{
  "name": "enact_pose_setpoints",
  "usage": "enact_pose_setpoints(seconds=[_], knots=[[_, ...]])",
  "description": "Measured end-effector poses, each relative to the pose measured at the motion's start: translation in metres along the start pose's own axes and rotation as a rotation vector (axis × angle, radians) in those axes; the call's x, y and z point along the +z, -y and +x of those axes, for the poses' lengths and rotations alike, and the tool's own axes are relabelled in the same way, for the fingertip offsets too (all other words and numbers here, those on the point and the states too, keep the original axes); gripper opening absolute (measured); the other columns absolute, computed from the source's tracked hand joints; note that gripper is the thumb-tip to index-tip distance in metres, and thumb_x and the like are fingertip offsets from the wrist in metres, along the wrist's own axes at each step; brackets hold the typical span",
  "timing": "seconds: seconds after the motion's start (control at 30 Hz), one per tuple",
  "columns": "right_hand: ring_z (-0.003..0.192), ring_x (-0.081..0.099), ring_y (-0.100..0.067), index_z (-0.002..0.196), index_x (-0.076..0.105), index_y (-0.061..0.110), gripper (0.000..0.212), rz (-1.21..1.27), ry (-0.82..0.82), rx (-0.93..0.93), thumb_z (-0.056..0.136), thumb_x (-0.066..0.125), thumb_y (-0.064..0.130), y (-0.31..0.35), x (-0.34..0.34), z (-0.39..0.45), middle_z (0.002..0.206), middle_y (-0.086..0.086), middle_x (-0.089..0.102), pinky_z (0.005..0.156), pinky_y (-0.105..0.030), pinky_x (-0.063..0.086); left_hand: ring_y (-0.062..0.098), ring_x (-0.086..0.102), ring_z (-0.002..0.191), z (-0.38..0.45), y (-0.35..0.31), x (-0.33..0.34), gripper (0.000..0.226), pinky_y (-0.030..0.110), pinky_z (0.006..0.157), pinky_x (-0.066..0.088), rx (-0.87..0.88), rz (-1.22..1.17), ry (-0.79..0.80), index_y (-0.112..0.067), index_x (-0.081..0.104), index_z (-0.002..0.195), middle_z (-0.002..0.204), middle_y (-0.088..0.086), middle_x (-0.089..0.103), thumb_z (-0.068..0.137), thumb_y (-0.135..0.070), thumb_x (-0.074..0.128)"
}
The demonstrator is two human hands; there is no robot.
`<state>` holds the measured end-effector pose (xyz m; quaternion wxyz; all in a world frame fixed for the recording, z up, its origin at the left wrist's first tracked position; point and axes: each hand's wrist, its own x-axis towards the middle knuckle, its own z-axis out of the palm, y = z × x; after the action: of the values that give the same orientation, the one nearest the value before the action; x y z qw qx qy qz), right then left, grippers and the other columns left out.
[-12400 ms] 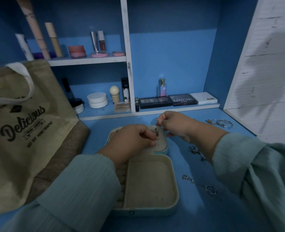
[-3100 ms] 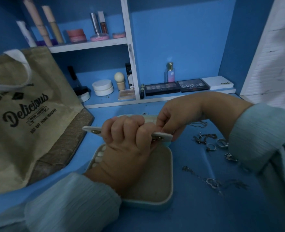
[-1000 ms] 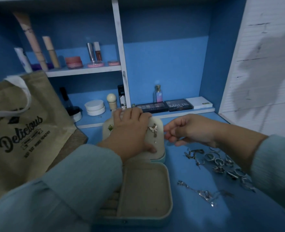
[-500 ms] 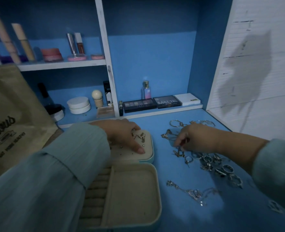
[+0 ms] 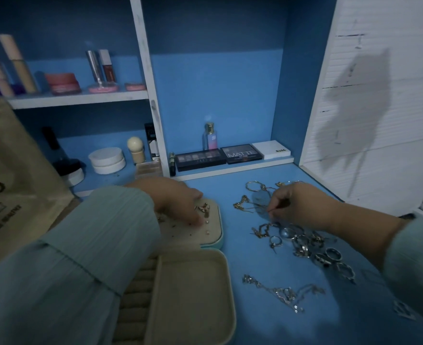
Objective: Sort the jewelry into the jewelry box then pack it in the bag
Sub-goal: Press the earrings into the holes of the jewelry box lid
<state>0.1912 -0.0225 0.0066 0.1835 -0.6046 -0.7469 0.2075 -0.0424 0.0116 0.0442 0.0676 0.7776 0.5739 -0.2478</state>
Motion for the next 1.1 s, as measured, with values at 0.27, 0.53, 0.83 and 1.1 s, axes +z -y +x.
enact_pose_setpoints(seconds=[0.27, 0.53, 0.83, 1.1], knots=[[0.048, 0.052, 0.009, 0.070, 0.065, 0.021, 0.017, 0.241, -0.138, 0.151, 0.078, 0.071, 0.007, -0.019, -0.017, -0.010, 0.066, 0.012, 0.060, 0.050, -0.001, 0.037, 0.020, 0.034, 0.134, 0.016, -0.038, -0.016, 0.046, 0.040, 0.108, 0.024, 0.085, -0.008, -0.260, -0.035, 0.033, 0.140, 0.147, -0.007, 0.035, 0.096, -0.049, 0.036], [0.061, 0.052, -0.015, 0.069, 0.067, 0.019, 0.018, 0.396, -0.123, 0.212, 0.074, 0.074, 0.002, -0.023, -0.021, -0.004, 0.072, -0.006, 0.064, 0.062, -0.021, 0.046, 0.010, 0.044, 0.122, 0.062, -0.076, -0.018, 0.024, 0.046, 0.113, 0.001, 0.194, -0.167, -0.420, -0.038, 0.061, 0.115, 0.124, -0.015, 0.054, 0.095, -0.034, 0.047], [0.048, 0.049, -0.003, 0.070, 0.067, 0.023, 0.019, 0.432, -0.100, 0.199, 0.075, 0.075, 0.007, -0.025, -0.015, 0.002, 0.061, 0.005, 0.060, 0.050, -0.010, 0.043, 0.007, 0.041, 0.124, 0.082, -0.084, -0.013, 0.020, 0.054, 0.109, -0.014, 0.176, -0.022, -0.477, -0.037, 0.063, 0.108, 0.116, -0.020, 0.060, 0.095, -0.032, 0.048], [0.052, 0.051, -0.008, 0.074, 0.067, 0.013, 0.016, 0.596, -0.109, 0.194, 0.071, 0.076, 0.000, -0.027, -0.014, 0.004, 0.063, 0.001, 0.059, 0.050, -0.012, 0.046, 0.006, 0.048, 0.109, 0.086, -0.085, -0.014, 0.021, 0.054, 0.108, -0.016, 0.226, 0.134, -0.580, -0.033, 0.065, 0.094, 0.092, -0.017, 0.063, 0.095, -0.029, 0.044]])
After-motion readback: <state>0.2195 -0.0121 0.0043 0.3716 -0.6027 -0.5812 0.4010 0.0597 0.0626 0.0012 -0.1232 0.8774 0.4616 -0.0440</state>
